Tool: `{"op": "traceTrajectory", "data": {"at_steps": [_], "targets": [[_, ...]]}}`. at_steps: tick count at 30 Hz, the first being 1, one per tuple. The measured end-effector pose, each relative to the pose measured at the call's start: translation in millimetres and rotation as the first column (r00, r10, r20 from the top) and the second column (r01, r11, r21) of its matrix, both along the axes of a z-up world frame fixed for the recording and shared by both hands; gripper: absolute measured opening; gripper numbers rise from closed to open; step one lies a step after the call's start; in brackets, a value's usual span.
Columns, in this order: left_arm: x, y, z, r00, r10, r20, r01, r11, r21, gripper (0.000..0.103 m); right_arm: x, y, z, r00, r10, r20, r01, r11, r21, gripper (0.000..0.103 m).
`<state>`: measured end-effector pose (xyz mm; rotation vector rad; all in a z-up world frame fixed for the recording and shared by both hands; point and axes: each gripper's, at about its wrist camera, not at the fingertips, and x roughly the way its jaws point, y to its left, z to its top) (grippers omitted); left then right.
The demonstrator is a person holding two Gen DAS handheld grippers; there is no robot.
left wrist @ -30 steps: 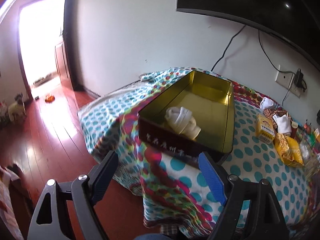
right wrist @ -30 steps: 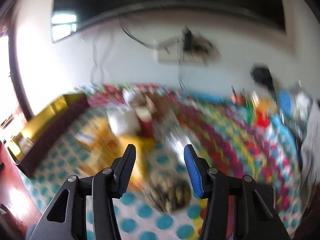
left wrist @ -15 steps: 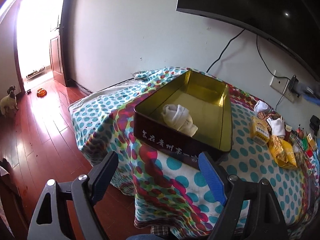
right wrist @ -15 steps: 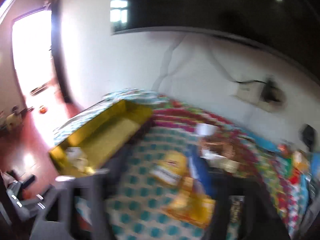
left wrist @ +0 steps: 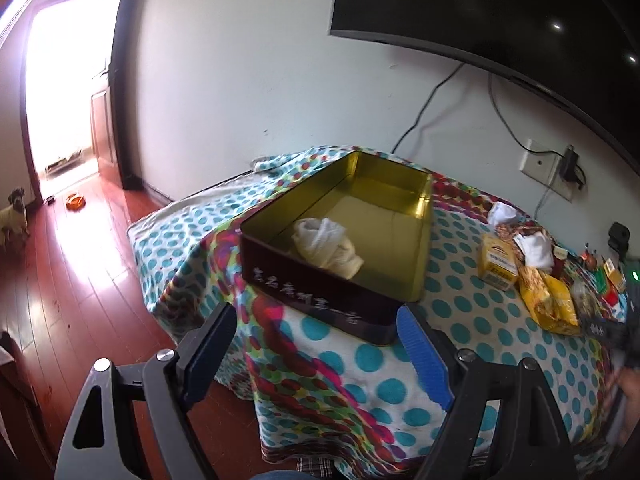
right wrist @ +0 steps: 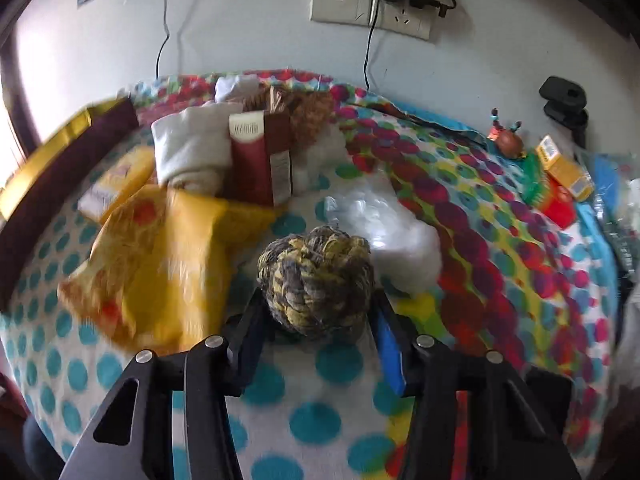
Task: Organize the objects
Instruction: 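Lift the braided rope ball with the right gripper and drop it into the tin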
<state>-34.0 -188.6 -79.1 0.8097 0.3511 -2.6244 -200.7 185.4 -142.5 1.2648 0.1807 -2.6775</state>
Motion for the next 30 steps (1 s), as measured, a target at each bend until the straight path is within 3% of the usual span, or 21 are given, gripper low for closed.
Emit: {"op": "traceTrajectory", "data": {"at_steps": [5,8,10,13,15,19,22,26,30], "targets": [[-4.6,26.2,-1.1,0.998,-0.062,-0.002,0.062,0.998,-0.033,0.085,-9.7,3.4,0.2,0.999,0.033,-0.008,-0.034,0.999,-0.029,0.045],[-6.2,39.9,-3.5,0.995,-0.103,0.005,0.103,0.993,-0.054,0.085,8.2,3.4,24.5,0.992,0.024,-0.122,-0.028,0.999,-0.029,0.045],[-8.4,44.5,-5.6,0.993,-0.116,0.011,0.117,0.992,-0.057,0.085,10.6,1.1,34.4,0.991,0.029,-0.131,-0.036,0.998,-0.053,0.045],[-11.3,46.6,-8.0,0.991,-0.131,0.024,0.132,0.99,-0.046,0.085,13.0,-18.8,57.7,0.981,0.054,-0.188,-0.059,0.998,-0.022,0.045],[-9.6,46.0,-7.7,0.991,-0.13,0.021,0.131,0.991,-0.041,0.085,9.4,-34.8,71.4,0.979,0.074,-0.191,-0.089,0.993,-0.072,0.045],[-8.4,40.4,-7.5,0.993,-0.115,0.022,0.115,0.993,-0.025,0.085,8.9,-107.6,85.2,0.961,0.22,-0.167,-0.239,0.966,-0.099,0.045],[-6.7,34.1,-7.5,0.994,-0.107,0.024,0.107,0.994,-0.009,0.085,19.9,-177.8,85.8,0.917,0.368,-0.155,-0.386,0.917,-0.101,0.045],[-3.9,23.7,-5.9,0.997,-0.08,0.022,0.08,0.997,-0.008,0.085,35.8,-267.1,78.8,0.83,0.539,-0.145,-0.549,0.835,-0.039,0.045],[-2.8,13.5,-5.2,0.998,-0.058,0.009,0.058,0.998,0.0,0.085,37.8,-319.5,70.2,0.774,0.622,-0.121,-0.624,0.781,0.022,0.045]]}}
